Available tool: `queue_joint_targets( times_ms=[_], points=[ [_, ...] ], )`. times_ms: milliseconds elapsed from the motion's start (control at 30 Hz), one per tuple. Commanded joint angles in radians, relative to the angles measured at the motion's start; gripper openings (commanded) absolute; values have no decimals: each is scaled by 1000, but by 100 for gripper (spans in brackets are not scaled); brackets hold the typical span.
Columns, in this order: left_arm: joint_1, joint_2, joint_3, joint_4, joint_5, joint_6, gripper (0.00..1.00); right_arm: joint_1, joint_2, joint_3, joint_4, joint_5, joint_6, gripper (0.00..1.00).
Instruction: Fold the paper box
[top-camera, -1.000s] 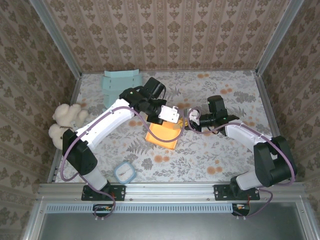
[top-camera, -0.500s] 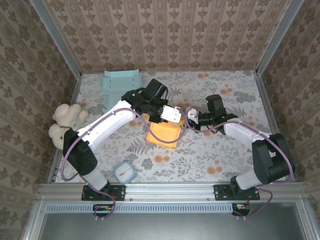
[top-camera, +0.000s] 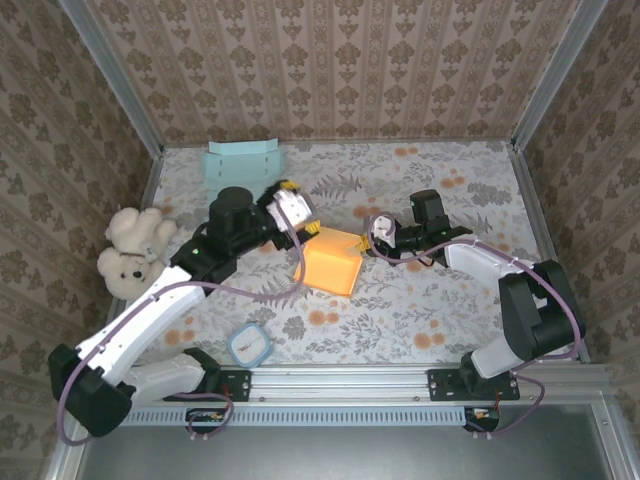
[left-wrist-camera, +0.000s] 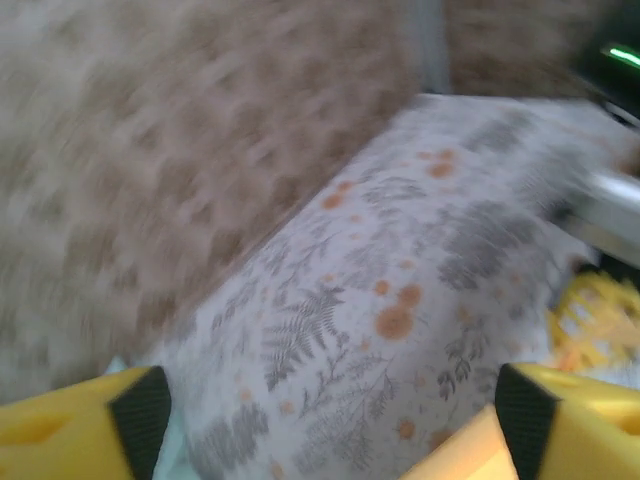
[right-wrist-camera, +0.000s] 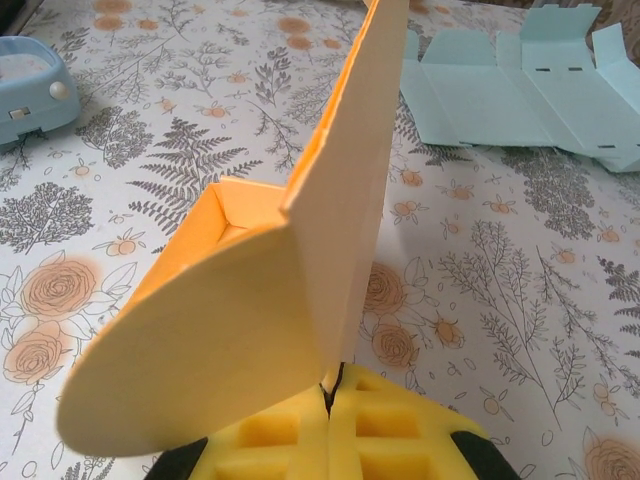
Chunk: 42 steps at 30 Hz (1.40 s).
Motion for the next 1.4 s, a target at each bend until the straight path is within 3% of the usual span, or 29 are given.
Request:
queue_joint_targets(
  times_ms=[0,100,200,400,567,733,1367],
  points=[
    [126,93,86,-181,-163,-752,98,-6,6,19,-19,-3,-21,0],
    [174,217,145,-308,-121,-1029,97,-6,6,18,-18,-11,-23,0],
    [177,297,220,-394,-101,-1111,97,-7,7,16,-18,-15,-23,0],
    [172,393,231,-389,-75,-1247,97,-6,11,21,-34,-17,-30,0],
    [156,507,270,-405,6,-1288,95,-5,13,26,-49,-16,-35,0],
    [113,569,317,-455,3,-1326,95,-1,20,30,-62,-4,-42,0],
    [-30,566,234,-428,0,-1501,86,30,52,53,-107,82,-71,0]
  ],
)
